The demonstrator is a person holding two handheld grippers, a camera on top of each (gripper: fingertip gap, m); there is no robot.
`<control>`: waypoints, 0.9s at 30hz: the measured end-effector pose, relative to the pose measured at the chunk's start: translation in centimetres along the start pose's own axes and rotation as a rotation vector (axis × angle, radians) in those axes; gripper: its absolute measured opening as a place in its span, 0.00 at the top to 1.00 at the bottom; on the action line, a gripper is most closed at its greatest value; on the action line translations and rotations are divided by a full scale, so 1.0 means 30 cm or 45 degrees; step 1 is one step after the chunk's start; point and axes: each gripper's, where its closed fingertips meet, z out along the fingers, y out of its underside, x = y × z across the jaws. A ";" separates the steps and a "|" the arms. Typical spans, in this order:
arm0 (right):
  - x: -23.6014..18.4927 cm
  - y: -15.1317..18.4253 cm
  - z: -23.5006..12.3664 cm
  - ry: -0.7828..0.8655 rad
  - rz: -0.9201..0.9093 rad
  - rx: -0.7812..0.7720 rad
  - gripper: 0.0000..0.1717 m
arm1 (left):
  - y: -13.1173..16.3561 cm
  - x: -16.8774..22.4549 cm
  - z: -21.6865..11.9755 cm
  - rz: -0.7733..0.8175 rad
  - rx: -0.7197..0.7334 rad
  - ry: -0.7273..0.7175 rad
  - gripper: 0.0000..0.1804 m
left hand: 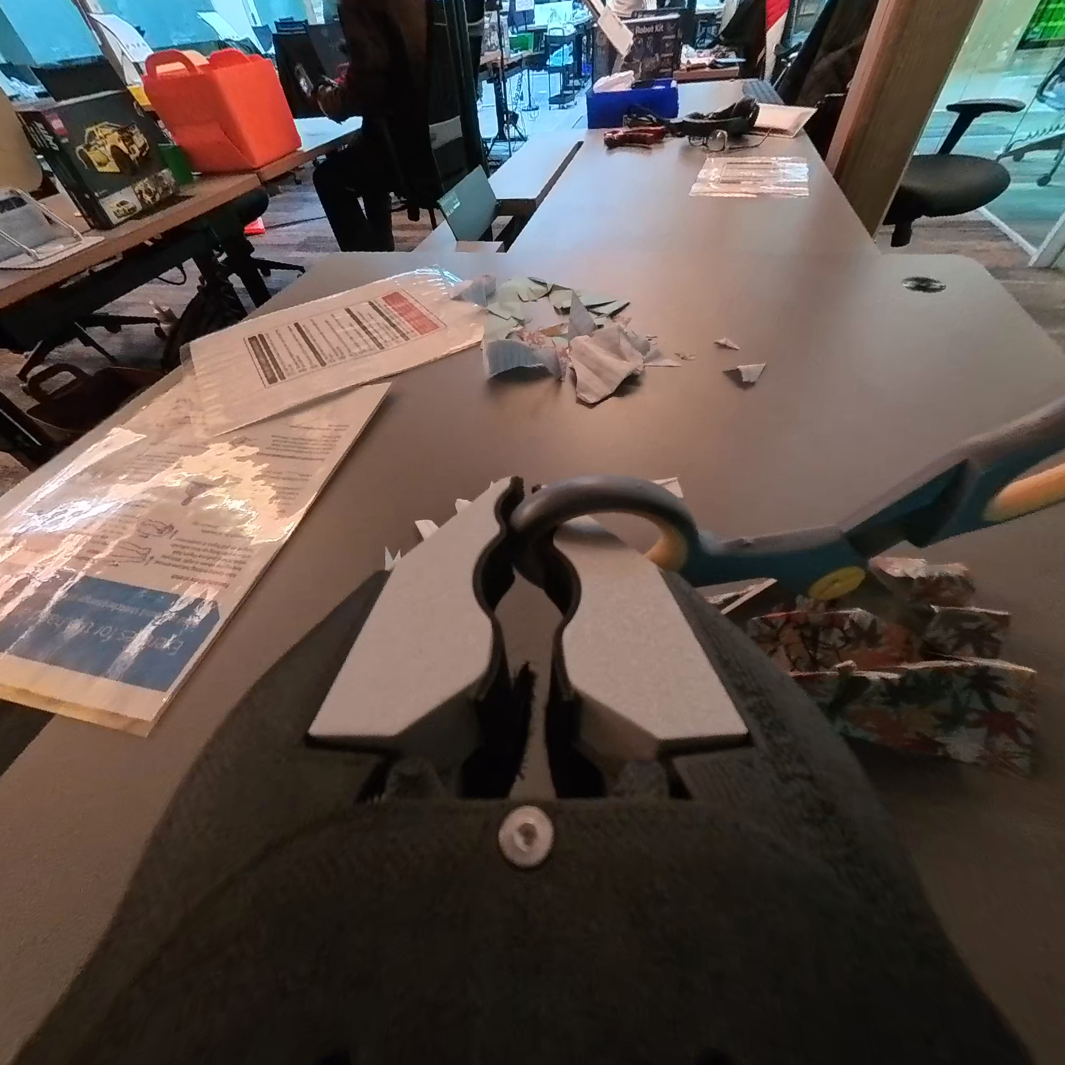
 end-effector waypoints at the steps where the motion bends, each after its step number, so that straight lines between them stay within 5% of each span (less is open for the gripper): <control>1: 0.001 -0.002 0.001 -0.004 0.002 0.004 1.00 | -0.004 -0.001 -0.003 0.002 0.001 -0.004 1.00; 27: -0.002 -0.048 0.054 -0.002 -0.034 0.039 1.00 | -0.092 -0.002 -0.059 0.086 0.042 -0.080 1.00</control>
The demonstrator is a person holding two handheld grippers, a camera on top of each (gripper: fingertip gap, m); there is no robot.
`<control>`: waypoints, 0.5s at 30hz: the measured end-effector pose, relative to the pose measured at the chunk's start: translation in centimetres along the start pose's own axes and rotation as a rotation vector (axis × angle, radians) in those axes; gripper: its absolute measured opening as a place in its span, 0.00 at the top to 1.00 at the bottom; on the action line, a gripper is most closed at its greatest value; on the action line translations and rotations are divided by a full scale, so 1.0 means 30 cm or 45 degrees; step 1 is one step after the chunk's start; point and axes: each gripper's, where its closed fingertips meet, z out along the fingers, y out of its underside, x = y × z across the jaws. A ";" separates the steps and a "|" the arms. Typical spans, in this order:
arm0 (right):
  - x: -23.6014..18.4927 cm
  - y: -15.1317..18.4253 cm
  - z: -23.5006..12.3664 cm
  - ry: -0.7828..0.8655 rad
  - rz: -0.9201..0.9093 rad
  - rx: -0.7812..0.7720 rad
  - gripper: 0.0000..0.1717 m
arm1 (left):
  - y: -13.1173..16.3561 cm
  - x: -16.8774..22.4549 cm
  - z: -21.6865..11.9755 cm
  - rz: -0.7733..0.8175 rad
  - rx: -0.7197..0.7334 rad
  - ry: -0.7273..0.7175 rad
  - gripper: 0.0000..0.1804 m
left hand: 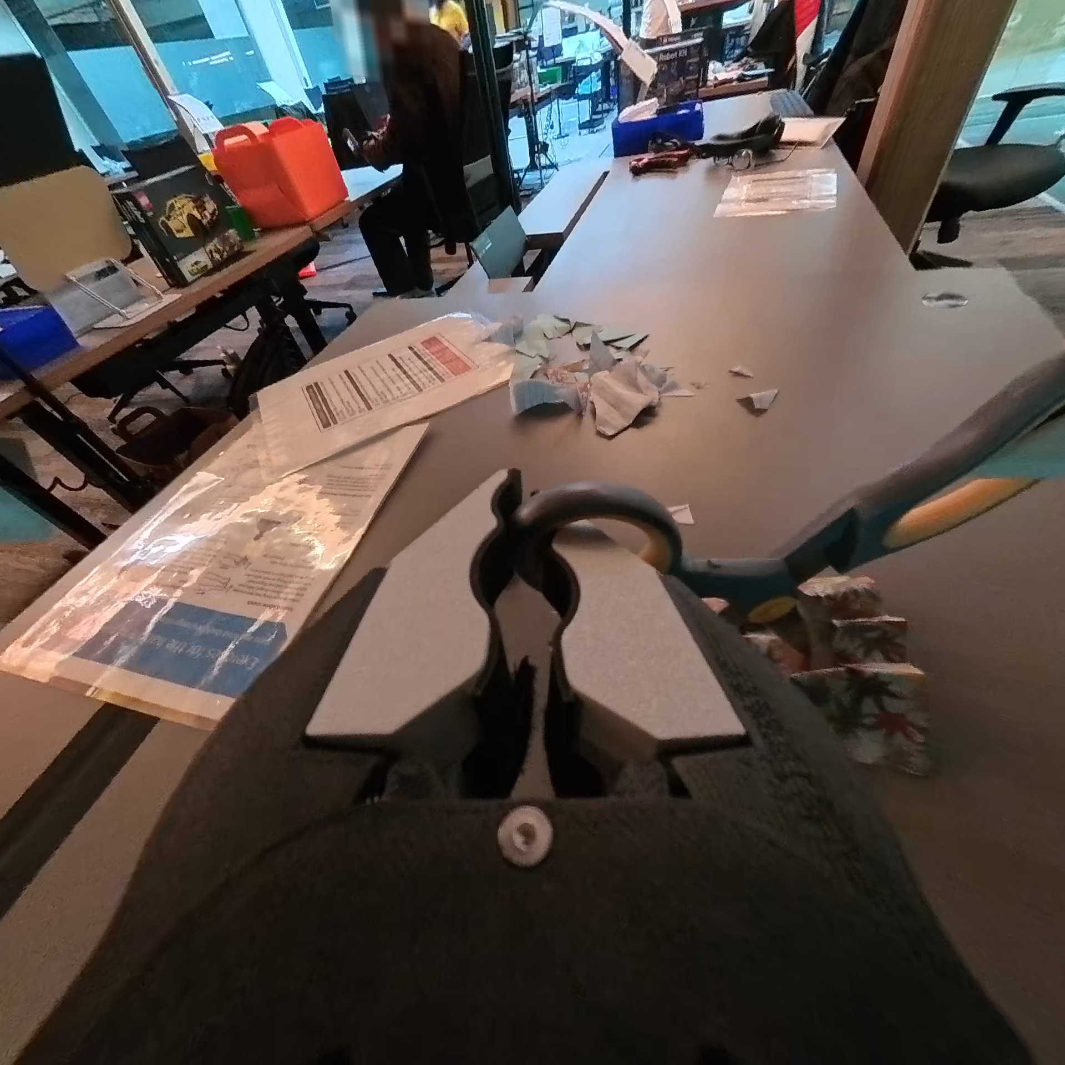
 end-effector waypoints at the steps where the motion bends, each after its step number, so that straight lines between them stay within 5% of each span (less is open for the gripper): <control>1: -0.001 -0.004 0.002 0.002 -0.002 0.004 1.00 | -0.011 0.001 -0.005 0.003 0.011 0.000 1.00; 15: 0.000 -0.038 0.027 -0.003 -0.005 0.017 1.00 | -0.062 0.019 -0.038 -0.023 0.035 0.034 0.99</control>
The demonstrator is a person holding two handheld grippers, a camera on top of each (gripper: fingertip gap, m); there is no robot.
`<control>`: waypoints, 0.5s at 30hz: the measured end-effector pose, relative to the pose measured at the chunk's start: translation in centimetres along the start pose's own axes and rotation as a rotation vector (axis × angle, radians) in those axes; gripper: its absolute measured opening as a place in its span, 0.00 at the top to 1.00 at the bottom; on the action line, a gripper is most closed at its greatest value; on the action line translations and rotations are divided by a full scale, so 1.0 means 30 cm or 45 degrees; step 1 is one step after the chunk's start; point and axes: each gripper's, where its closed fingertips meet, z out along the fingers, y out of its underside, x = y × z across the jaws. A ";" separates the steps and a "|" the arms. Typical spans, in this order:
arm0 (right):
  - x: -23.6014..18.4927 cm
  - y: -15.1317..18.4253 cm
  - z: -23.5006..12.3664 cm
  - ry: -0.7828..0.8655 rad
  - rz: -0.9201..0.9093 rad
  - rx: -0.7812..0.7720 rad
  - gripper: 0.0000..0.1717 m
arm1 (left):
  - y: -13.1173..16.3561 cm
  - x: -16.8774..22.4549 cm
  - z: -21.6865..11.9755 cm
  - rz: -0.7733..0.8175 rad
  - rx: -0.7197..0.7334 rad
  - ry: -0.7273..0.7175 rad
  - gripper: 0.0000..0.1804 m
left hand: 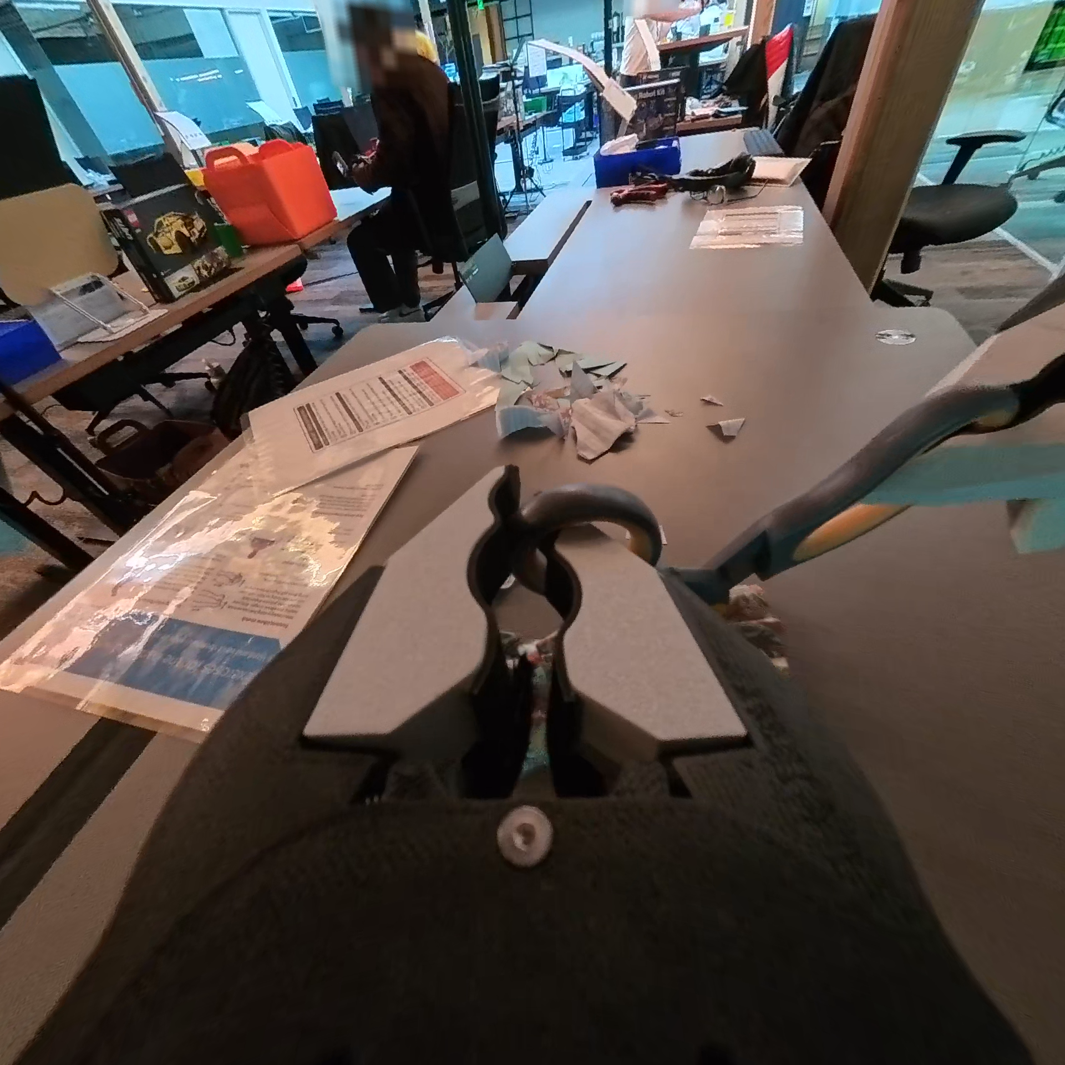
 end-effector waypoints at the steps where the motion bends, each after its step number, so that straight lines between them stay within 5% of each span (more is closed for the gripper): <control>1: 0.000 -0.002 0.002 0.000 0.000 -0.001 1.00 | 0.002 0.000 -0.001 -0.002 -0.010 0.001 0.99; 15: -0.005 -0.029 0.010 0.003 -0.024 0.003 1.00 | -0.020 0.046 -0.020 -0.021 -0.096 0.059 0.98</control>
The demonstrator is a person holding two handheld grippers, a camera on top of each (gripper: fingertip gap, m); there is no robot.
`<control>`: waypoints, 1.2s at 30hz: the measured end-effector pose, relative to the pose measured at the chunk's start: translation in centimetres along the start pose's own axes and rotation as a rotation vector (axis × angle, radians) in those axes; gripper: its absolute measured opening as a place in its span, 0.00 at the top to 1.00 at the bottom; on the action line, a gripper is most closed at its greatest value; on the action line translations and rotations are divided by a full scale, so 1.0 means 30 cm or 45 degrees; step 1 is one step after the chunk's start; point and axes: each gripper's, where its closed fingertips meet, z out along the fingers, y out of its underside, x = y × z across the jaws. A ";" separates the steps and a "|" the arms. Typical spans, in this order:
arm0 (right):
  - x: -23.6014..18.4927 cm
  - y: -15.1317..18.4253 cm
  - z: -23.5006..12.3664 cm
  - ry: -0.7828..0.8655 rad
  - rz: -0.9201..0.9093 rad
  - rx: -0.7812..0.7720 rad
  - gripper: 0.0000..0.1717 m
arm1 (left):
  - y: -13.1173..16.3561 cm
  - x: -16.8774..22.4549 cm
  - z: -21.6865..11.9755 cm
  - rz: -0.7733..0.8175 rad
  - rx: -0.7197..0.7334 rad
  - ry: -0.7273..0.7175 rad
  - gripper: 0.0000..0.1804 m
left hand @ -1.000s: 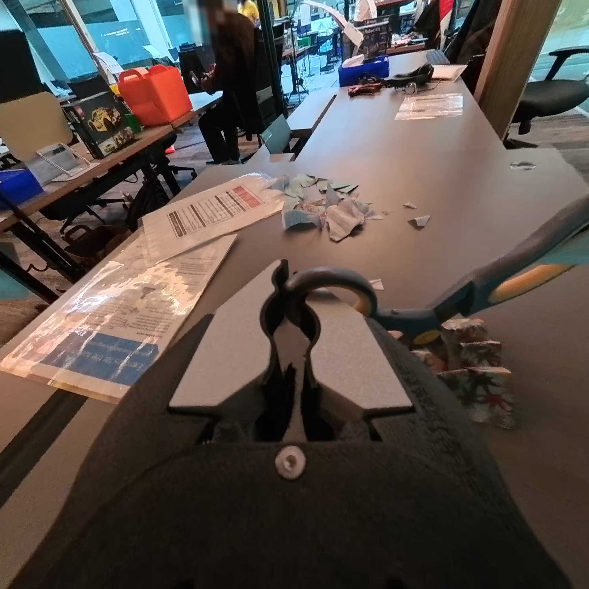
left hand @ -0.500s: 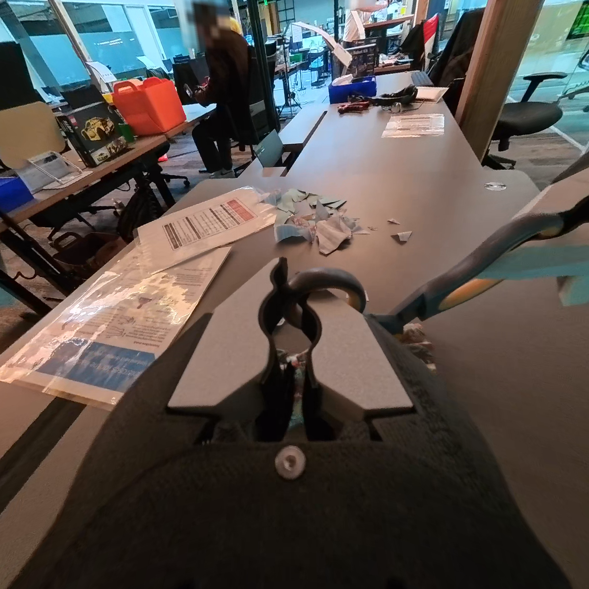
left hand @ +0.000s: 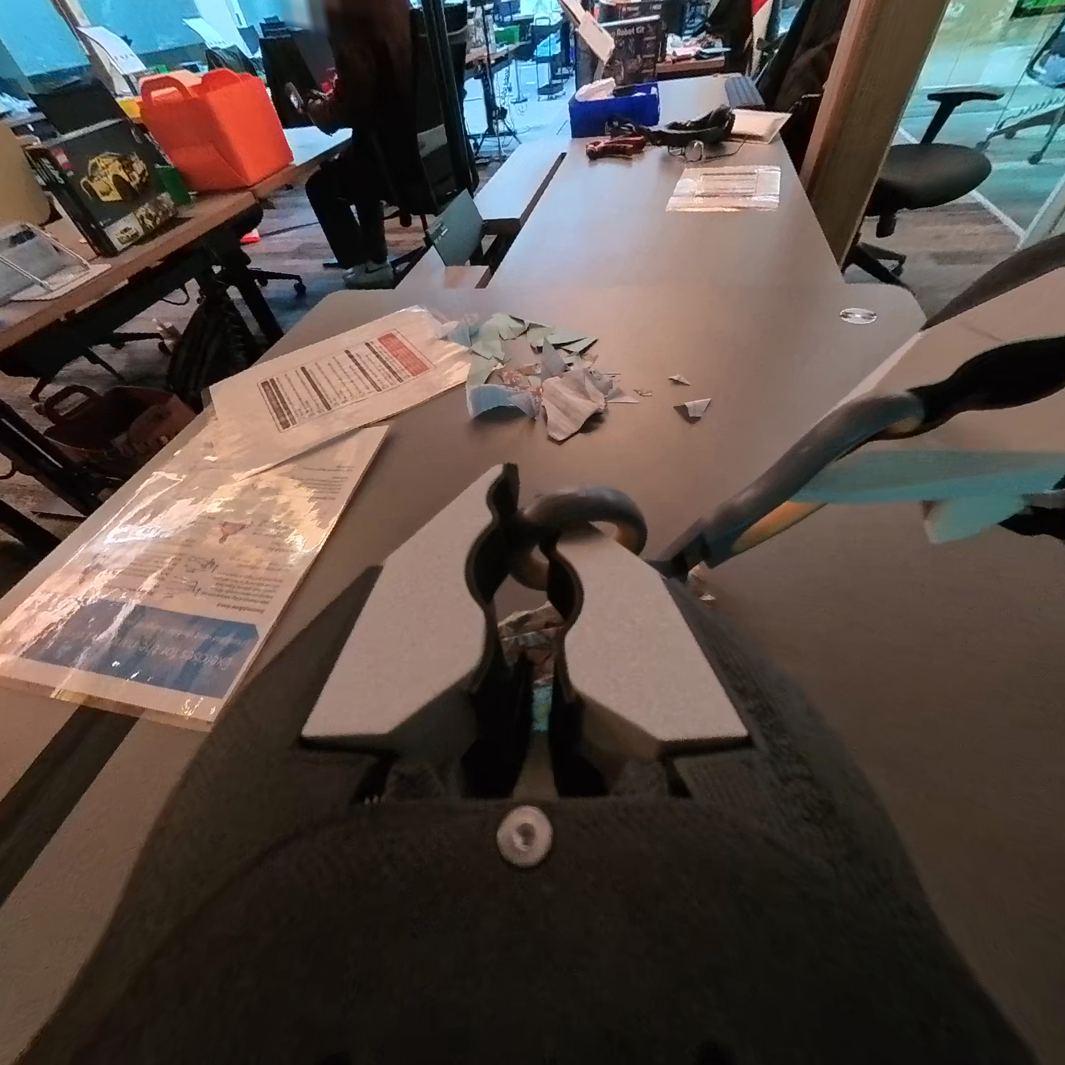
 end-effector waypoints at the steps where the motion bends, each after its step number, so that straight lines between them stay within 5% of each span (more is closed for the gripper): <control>1: -0.001 -0.001 -0.001 0.000 0.000 0.002 1.00 | -0.006 0.006 -0.001 0.012 -0.001 -0.001 0.98; 14: -0.012 -0.029 -0.004 -0.023 -0.002 0.043 1.00 | -0.050 0.029 -0.030 0.093 -0.028 -0.072 0.98; 21: 0.068 -0.129 0.024 0.057 -0.119 0.141 1.00 | -0.071 -0.043 -0.112 0.198 -0.108 -0.373 1.00; 25: 0.136 -0.206 0.122 -0.023 -0.097 0.160 1.00 | -0.060 -0.064 -0.147 0.025 -0.091 -0.404 1.00; 30: 0.155 -0.247 0.301 -0.108 -0.182 0.153 1.00 | -0.078 -0.115 -0.221 0.159 -0.088 -0.644 1.00; 36: 0.202 -0.267 0.428 -0.093 -0.203 0.211 1.00 | -0.042 -0.078 -0.191 0.148 -0.117 -0.608 1.00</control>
